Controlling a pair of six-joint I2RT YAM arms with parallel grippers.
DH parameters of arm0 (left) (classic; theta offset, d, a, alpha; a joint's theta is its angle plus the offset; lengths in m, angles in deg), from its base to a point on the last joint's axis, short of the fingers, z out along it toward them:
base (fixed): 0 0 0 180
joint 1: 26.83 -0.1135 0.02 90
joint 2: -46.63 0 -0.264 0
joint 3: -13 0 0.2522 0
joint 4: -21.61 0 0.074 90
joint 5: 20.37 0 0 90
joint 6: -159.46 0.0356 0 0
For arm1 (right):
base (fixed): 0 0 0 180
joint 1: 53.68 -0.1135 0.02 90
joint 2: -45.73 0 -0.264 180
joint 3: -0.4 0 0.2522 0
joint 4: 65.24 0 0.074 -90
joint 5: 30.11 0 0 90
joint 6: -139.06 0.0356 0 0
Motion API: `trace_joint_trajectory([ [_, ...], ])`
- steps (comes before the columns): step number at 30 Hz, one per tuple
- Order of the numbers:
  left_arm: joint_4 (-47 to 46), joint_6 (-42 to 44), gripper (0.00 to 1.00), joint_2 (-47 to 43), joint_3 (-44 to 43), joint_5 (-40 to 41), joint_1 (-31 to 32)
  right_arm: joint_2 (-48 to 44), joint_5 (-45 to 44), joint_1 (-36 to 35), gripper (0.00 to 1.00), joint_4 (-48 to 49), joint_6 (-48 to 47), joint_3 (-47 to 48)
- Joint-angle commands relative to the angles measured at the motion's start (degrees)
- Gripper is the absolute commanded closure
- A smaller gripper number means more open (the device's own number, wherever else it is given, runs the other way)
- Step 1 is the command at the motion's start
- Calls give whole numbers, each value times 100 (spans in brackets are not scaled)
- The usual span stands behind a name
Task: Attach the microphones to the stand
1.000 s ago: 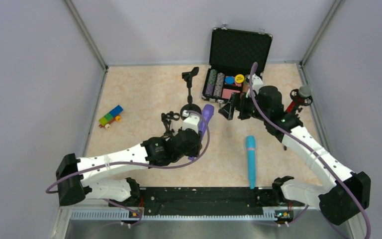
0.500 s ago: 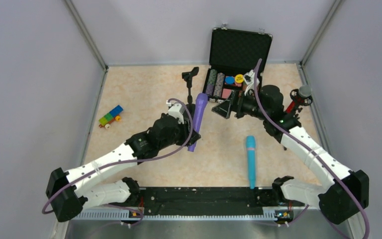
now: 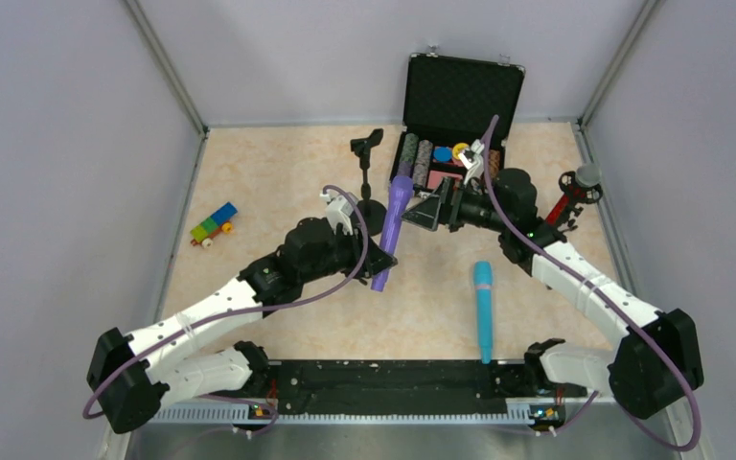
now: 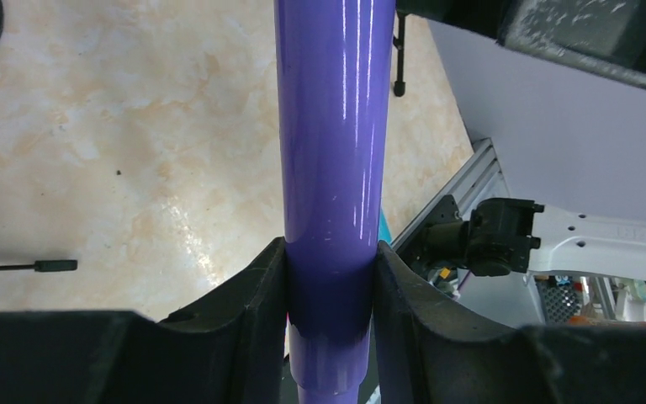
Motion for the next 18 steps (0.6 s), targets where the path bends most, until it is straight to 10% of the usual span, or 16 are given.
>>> trace_joint_trajectory([
  [1,-816,-159,100,-150,32,-344,-65,52,352,-58,1,852,374,-135],
  [18,-1422,-453,100,158,129,-810,-176,705,841,-96,11,2294,1319,-274],
])
